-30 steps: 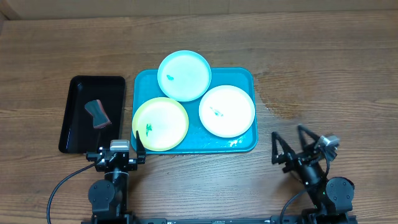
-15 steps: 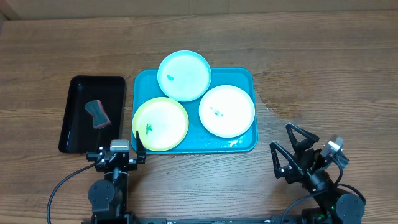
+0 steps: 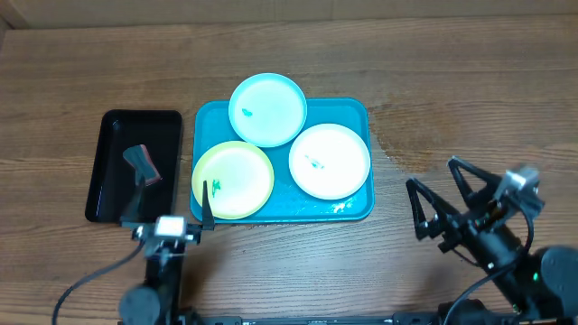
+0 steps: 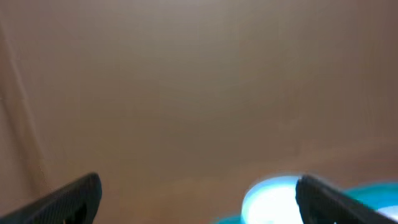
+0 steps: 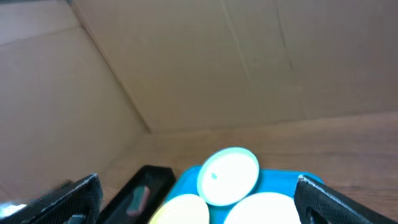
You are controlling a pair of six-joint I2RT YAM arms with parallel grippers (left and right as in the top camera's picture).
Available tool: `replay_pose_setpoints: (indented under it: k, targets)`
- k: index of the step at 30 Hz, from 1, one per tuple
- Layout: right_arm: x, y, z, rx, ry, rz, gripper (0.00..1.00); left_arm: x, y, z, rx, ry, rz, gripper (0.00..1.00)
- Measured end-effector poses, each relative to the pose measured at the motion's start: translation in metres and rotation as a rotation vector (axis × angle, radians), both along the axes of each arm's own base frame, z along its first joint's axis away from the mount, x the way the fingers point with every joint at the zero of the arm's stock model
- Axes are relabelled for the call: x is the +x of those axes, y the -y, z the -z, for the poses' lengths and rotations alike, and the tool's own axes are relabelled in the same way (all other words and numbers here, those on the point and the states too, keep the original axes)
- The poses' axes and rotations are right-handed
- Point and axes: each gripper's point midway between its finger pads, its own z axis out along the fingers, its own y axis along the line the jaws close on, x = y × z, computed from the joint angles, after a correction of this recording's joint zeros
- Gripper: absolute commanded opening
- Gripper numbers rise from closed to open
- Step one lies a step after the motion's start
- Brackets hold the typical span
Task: Clean dirty plates on tray and stack at the side
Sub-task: 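Move the left gripper to the sponge on the black tray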
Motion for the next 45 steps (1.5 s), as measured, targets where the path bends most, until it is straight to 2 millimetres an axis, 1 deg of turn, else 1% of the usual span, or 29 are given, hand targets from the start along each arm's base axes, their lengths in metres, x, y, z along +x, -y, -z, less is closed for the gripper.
replay_pose_setpoints:
  k: [2, 3, 7, 9, 11, 13, 16, 18, 20, 22, 24, 27, 29, 31, 32, 33, 35, 36, 38, 40, 42, 45]
  targets:
    - [0.005, -0.001, -0.005, -0.032, -0.015, -0.003, 1.00, -0.010, 0.009, -0.024, -0.046, 0.083, 0.070, 1.00]
    - [0.007, -0.001, -0.007, -0.044, -0.026, -0.004, 1.00, -0.012, 0.011, -0.029, -0.076, 0.083, 0.097, 1.00]
    - [0.015, -0.002, -0.011, -0.081, -0.069, -0.005, 1.00, -0.011, 0.017, -0.036, -0.181, -0.048, 0.161, 1.00]
    - [0.020, -0.002, -0.009, -0.102, -0.102, -0.008, 1.00, -0.011, 0.019, -0.046, -0.188, -0.123, 0.163, 1.00]
    - [0.023, -0.002, -0.004, -0.123, -0.165, -0.011, 1.00, -0.009, 0.018, -0.061, -0.181, -0.208, 0.143, 1.00]
    - [0.027, -0.002, 0.000, -0.138, -0.229, -0.013, 1.00, -0.004, 0.013, -0.076, -0.182, -0.306, 0.103, 1.00]
    - [0.030, -0.002, 0.007, -0.161, -0.340, -0.021, 1.00, 0.009, 0.005, -0.088, -0.183, -0.471, 0.050, 1.00]
    - [0.034, -0.004, 0.011, -0.177, -0.386, -0.038, 1.00, 0.023, 0.004, -0.087, -0.183, -0.612, 0.034, 1.00]
    - [0.035, -0.009, 0.018, -0.194, -0.410, -0.073, 1.00, 0.034, 0.004, -0.085, -0.184, -0.703, 0.032, 1.00]
    - [0.036, -0.013, 0.021, -0.211, -0.413, -0.107, 1.00, 0.047, 0.001, -0.078, -0.183, -0.788, 0.017, 1.00]
    - [0.037, -0.015, 0.021, -0.223, -0.399, -0.128, 1.00, 0.058, -0.007, -0.071, -0.197, -0.851, -0.033, 1.00]
    - [0.035, -0.014, 0.024, -0.241, -0.405, -0.129, 1.00, 0.069, -0.038, -0.062, -0.286, -0.921, -0.177, 0.99]
    - [0.034, -0.010, 0.032, -0.258, -0.446, -0.110, 1.00, 0.075, -0.060, -0.056, -0.347, -0.944, -0.255, 1.00]
    - [0.032, -0.005, 0.045, -0.278, -0.514, -0.089, 1.00, 0.079, -0.081, -0.043, -0.409, -0.983, -0.315, 1.00]
    - [0.031, -0.002, 0.053, -0.287, -0.565, -0.080, 1.00, 0.083, -0.089, -0.035, -0.437, -1.005, -0.332, 1.00]
    - [0.029, 0.000, 0.062, -0.297, -0.628, -0.074, 1.00, 0.087, -0.099, -0.024, -0.475, -1.038, -0.343, 1.00]
    - [0.031, 0.003, 0.076, -0.315, -0.743, -0.071, 1.00, 0.095, -0.108, -0.006, -0.525, -1.088, -0.342, 1.00]
    - [0.036, 0.003, 0.082, -0.323, -0.789, -0.070, 1.00, 0.099, -0.112, 0.004, -0.551, -1.117, -0.337, 1.00]
    - [0.050, 0.004, 0.093, -0.336, -0.852, -0.067, 1.00, 0.105, -0.118, 0.025, -0.592, -1.174, -0.332, 1.00]
    - [0.060, 0.003, 0.104, -0.343, -0.901, -0.069, 1.00, 0.109, -0.122, 0.043, -0.618, -1.227, -0.340, 1.00]
    - [0.064, 0.004, 0.114, -0.350, -0.942, -0.071, 1.00, 0.112, -0.127, 0.060, -0.639, -1.271, -0.366, 1.00]
    - [0.065, 0.004, 0.118, -0.352, -0.957, -0.071, 1.00, 0.116, -0.138, 0.089, -0.665, -1.337, -0.423, 1.00]
